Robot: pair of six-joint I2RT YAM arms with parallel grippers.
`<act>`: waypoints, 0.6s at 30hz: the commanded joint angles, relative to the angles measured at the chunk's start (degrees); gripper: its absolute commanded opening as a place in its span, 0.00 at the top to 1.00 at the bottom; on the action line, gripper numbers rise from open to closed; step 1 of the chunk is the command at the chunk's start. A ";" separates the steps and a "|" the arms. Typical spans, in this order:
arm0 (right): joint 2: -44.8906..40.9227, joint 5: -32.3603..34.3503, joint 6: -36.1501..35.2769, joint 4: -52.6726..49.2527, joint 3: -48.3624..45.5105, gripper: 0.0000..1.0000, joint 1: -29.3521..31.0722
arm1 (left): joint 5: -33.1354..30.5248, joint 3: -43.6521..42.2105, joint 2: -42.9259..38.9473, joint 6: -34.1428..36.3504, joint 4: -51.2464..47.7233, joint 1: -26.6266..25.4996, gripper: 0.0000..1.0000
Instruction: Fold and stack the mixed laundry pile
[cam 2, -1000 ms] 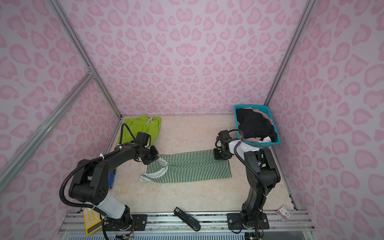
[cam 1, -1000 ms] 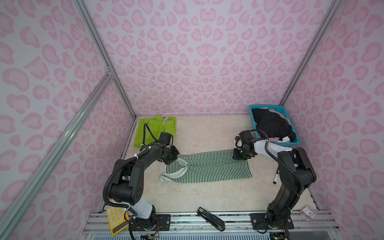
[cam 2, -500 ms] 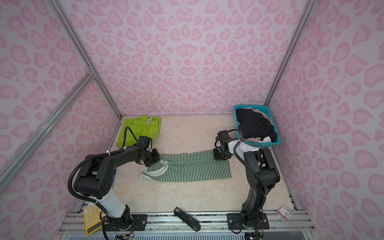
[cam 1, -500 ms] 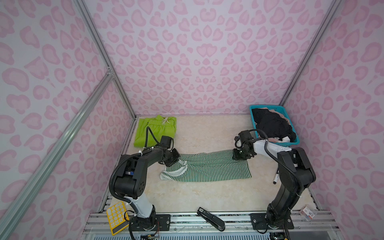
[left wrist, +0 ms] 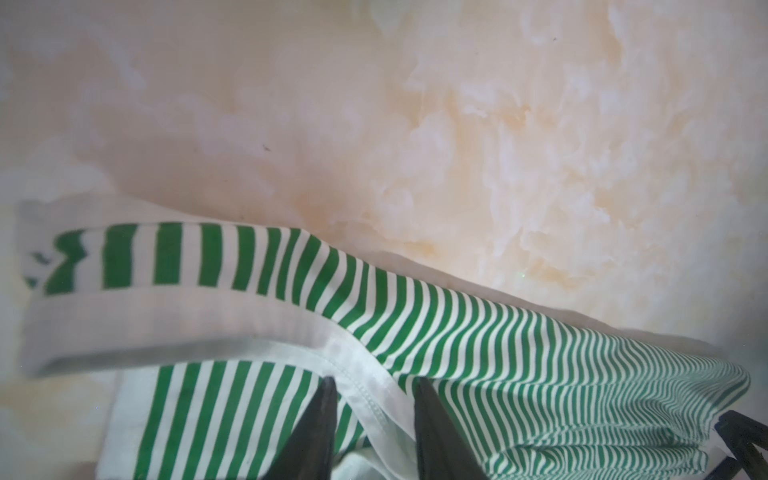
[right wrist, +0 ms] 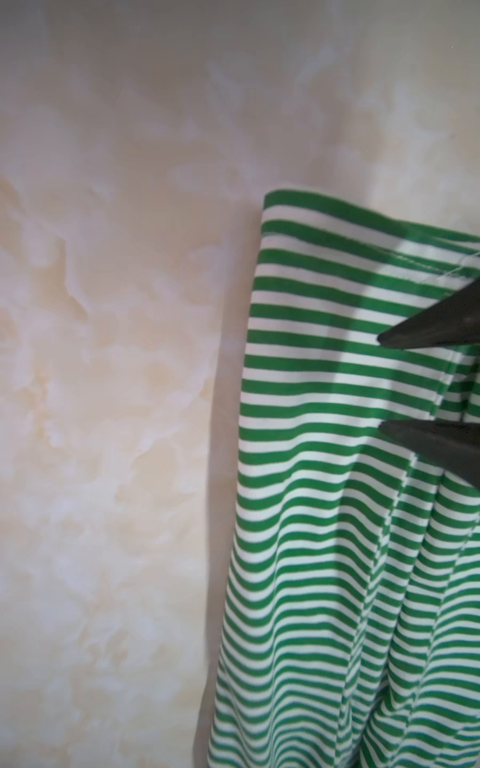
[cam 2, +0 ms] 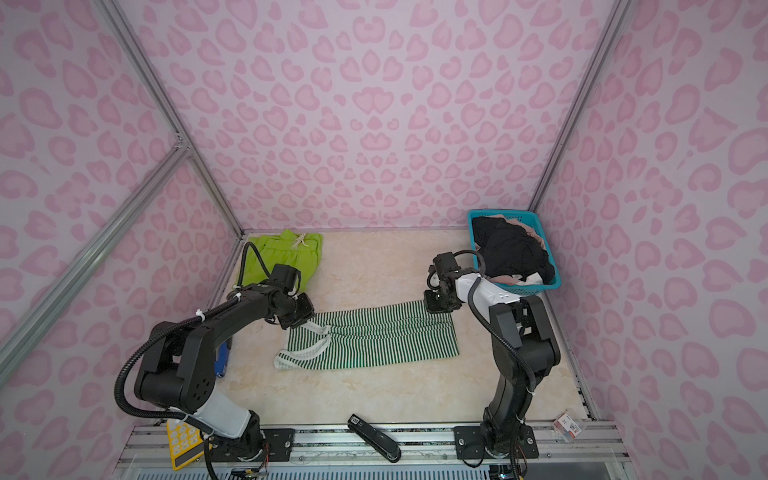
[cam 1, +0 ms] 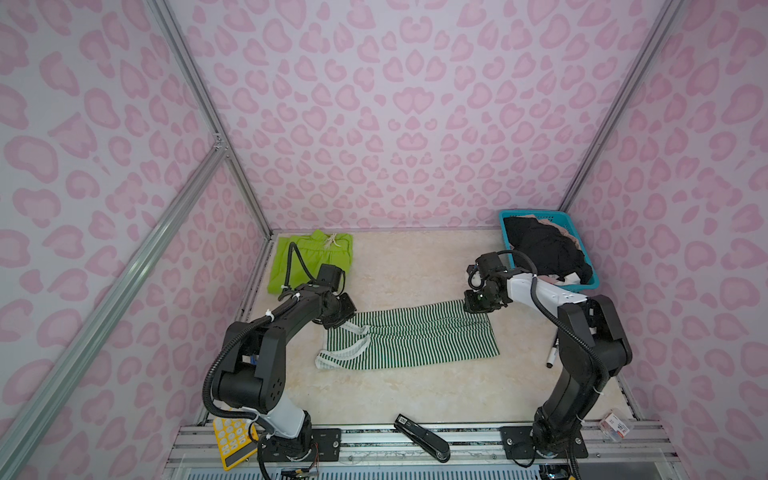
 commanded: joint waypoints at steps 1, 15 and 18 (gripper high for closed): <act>0.96 0.47 1.22 -2.63 -1.76 0.69 -0.09 | 1.34 0.55 3.99 1.43 1.92 0.12 0.70; -14.62 -0.20 9.23 -10.69 -16.83 0.69 9.81 | 10.42 22.55 27.52 3.52 2.43 -1.89 0.85; -16.30 0.17 5.00 -16.07 -11.99 0.69 11.99 | 13.67 33.72 33.88 5.02 0.01 -4.05 0.82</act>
